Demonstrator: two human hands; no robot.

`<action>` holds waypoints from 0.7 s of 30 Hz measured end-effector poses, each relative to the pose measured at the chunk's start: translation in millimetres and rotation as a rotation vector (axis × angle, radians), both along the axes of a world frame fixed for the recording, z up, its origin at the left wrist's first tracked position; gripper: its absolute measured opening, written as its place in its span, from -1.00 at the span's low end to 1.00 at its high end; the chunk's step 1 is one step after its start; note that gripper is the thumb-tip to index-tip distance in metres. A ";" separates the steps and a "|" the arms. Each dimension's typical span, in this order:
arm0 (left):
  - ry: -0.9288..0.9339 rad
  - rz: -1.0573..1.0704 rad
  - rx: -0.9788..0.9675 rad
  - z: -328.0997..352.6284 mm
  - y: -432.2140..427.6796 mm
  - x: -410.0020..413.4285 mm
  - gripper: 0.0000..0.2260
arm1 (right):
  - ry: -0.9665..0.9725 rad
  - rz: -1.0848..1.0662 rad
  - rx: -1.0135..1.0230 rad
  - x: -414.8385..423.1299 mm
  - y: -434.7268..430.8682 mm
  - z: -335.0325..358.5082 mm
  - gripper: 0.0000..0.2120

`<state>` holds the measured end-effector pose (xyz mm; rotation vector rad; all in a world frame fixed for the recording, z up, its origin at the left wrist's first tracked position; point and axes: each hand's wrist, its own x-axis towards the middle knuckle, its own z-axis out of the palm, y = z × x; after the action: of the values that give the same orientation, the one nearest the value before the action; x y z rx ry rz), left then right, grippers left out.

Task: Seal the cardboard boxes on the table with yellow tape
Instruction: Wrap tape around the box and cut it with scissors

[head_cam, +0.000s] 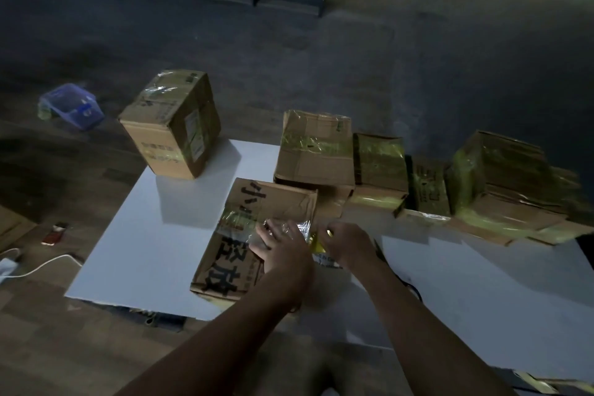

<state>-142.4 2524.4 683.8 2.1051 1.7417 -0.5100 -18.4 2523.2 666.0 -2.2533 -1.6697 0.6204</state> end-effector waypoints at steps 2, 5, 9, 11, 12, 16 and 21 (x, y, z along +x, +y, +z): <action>-0.047 -0.004 -0.018 10.2 4.2 -10.9 -0.37 | 0.026 0.007 0.020 -2.5 3.0 10.4 -0.60; -0.141 0.032 -0.026 23.2 16.3 -32.0 -0.27 | 0.053 0.033 0.103 -9.2 16.0 29.6 -0.57; -0.453 0.112 -0.044 19.5 43.0 -74.8 -0.18 | 0.150 0.130 0.180 -22.1 37.3 59.3 -0.56; -0.574 0.127 -0.071 22.7 52.1 -97.3 -0.15 | 0.241 0.166 0.190 -28.9 44.0 72.5 -0.57; -0.618 0.127 -0.069 25.4 54.4 -108.3 -0.16 | 0.294 0.178 0.186 -32.6 46.6 76.8 -0.59; -0.798 0.149 -0.051 32.9 52.3 -139.8 -0.26 | 0.530 0.164 0.201 -49.6 53.8 80.7 -0.66; -1.007 0.129 -0.058 30.8 53.3 -166.2 -0.35 | 0.676 0.134 0.249 -72.3 62.1 74.8 -0.65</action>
<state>-308.6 2577.7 714.5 1.6902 1.1982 0.4752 -90.6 2585.3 740.8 -1.5235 -1.4453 1.0021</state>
